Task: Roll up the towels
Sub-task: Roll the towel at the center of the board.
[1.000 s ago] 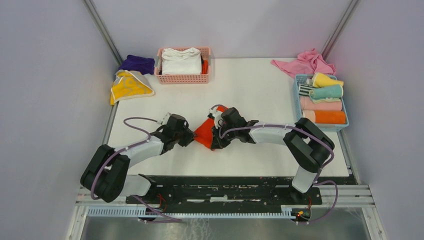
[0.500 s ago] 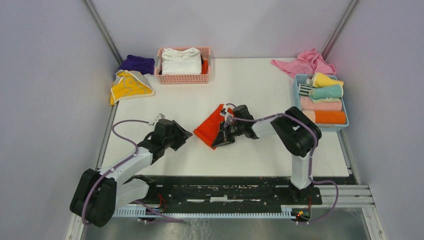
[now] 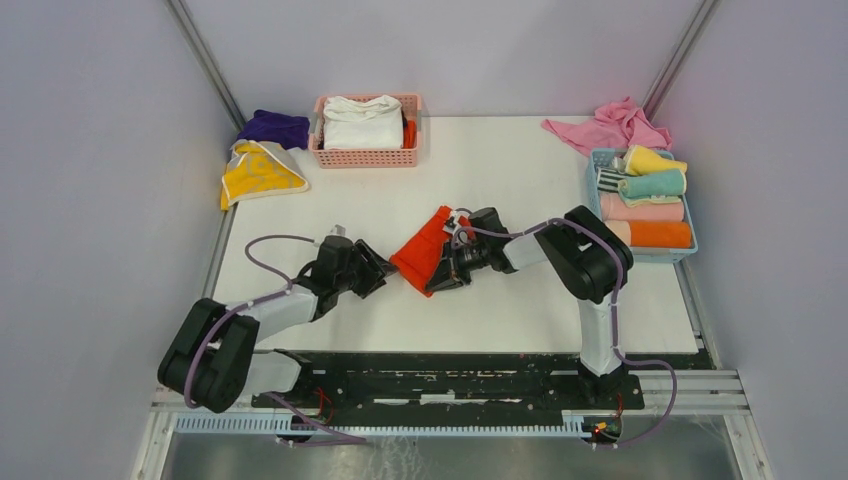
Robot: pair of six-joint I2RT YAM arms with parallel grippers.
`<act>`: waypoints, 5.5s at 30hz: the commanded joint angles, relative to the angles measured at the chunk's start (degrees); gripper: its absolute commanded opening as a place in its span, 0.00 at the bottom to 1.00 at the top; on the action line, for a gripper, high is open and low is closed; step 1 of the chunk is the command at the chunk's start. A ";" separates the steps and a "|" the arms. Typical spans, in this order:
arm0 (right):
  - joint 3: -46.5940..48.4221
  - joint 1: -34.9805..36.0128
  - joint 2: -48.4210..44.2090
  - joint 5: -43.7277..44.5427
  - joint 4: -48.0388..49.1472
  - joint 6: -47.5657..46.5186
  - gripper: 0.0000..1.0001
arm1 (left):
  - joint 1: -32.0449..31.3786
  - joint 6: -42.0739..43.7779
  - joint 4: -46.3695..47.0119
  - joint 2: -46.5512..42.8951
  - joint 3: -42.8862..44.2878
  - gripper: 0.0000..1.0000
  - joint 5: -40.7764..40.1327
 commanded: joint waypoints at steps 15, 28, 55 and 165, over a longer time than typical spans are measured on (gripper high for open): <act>9.40 0.01 -7.84 9.58 -26.51 -18.58 0.29 | 0.25 -4.76 4.01 15.29 3.26 0.49 -2.78; 16.14 11.76 -20.22 39.34 -40.43 -40.74 0.61 | 0.14 -5.98 2.41 19.21 4.07 0.47 -3.29; 18.81 2.66 -0.22 4.12 -26.07 -27.38 0.08 | 0.95 -5.57 4.74 17.66 4.77 0.53 0.92; 1.95 -0.73 7.72 -0.82 5.80 6.19 0.03 | 1.68 -0.25 -9.69 4.19 12.29 0.68 2.87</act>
